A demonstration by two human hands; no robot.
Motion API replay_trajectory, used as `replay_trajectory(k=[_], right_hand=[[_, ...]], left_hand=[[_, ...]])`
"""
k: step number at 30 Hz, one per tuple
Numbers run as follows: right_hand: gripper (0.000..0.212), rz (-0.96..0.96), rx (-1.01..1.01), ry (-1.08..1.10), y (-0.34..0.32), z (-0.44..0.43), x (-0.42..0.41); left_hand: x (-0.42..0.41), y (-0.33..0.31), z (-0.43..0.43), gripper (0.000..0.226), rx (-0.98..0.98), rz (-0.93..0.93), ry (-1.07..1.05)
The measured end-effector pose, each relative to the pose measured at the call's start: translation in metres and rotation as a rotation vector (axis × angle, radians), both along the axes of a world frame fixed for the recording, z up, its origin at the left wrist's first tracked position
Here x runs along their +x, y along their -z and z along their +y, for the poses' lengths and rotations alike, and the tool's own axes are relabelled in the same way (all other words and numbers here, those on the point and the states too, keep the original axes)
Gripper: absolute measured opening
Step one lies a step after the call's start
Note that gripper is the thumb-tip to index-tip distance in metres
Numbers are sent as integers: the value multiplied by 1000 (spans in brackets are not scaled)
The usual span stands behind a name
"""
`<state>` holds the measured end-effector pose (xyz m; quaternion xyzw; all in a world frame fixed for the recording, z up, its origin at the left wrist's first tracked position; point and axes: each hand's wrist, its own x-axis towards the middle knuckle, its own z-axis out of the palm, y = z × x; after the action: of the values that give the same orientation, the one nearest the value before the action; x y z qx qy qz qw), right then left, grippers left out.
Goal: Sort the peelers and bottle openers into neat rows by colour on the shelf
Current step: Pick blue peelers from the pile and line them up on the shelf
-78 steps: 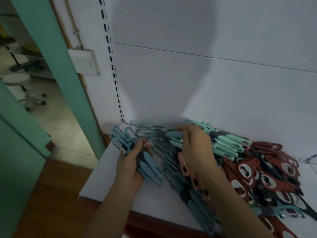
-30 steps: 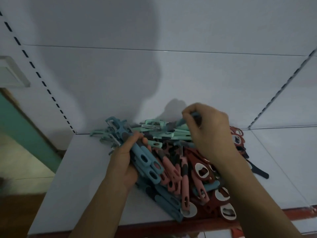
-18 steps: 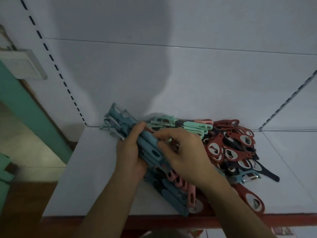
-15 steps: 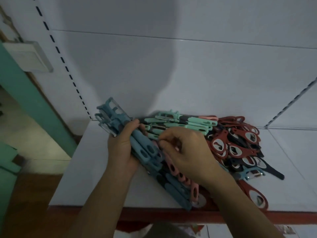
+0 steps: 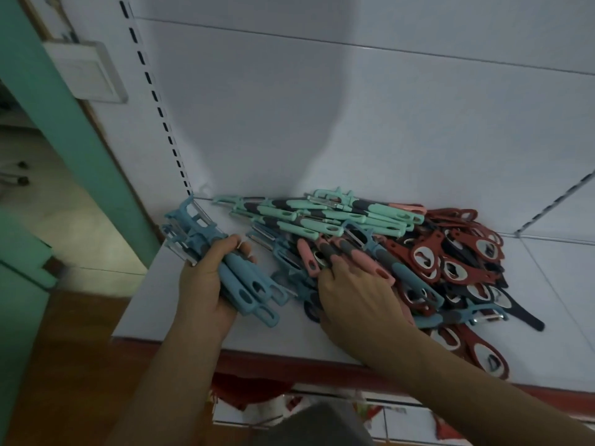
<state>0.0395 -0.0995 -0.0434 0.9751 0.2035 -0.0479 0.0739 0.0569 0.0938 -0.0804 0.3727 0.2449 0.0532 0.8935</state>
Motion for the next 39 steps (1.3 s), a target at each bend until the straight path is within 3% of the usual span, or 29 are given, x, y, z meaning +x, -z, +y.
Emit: replay_trajectory(k=[7,10,13,16,19,23,27,29,33,36,37,39], right_hand=[[35,-21,-44,-67,11,7,10],[31,9,34,-48,1,9,22],[20,248,346,-21,-18,2,42],[26,524,839,55,-39,-2,60],[30,468,975,83,-41,13,71],[47,285,850,-30,-22,59,61],[56,178,787,-13,-5,81,55],[49,241,902,71,-2,84,61],[36,147,1263,241,0,80,70],[31,398,1520,294,-5,69,72],[27,460,1551,280,-8,68,72],[19,408,1508,246,-14,59,73]], left_hand=[[-11,4,4,13,-15,28,-22],[-14,3,5,20,-28,0,-12],[-15,4,7,28,-29,-27,-3],[-16,0,4,11,-49,-60,9],[-14,-4,-6,16,-68,-102,78],[-9,-15,-28,42,-161,-122,120],[-1,-13,-25,43,-151,-120,109],[0,-9,-23,47,-101,-123,59],[1,-7,-26,51,37,-103,27],[1,-6,-25,50,73,-82,21],[1,-5,-24,49,83,-83,18],[1,-2,-19,46,107,-82,11]])
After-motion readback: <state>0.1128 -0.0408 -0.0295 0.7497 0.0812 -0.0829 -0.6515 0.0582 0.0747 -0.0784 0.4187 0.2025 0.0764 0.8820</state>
